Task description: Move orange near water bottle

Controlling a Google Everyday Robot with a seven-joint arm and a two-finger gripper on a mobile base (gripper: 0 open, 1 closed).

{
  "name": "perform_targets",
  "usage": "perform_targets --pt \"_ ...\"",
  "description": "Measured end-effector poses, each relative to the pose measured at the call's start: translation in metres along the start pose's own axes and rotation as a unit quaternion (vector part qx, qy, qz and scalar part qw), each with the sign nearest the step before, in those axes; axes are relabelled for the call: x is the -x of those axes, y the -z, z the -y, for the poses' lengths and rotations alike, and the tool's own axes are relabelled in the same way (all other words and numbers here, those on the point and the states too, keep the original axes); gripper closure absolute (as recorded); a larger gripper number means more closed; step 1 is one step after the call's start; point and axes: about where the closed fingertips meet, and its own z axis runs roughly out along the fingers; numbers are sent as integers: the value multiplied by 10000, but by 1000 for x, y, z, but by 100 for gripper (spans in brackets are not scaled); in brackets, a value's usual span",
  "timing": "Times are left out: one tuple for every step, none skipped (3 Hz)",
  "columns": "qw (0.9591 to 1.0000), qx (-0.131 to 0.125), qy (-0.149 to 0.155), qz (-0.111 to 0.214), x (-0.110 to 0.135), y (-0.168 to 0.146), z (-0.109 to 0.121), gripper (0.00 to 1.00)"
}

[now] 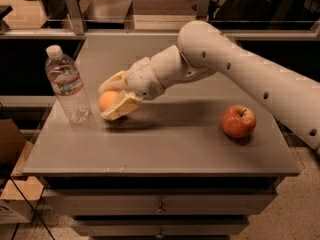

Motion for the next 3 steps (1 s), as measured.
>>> perform_targets --pt "10000 21 10 4 1 -2 -1 13" --pt "10000 39 15 9 2 -4 -1 0" --pt "10000 40 15 9 2 -4 -1 0"
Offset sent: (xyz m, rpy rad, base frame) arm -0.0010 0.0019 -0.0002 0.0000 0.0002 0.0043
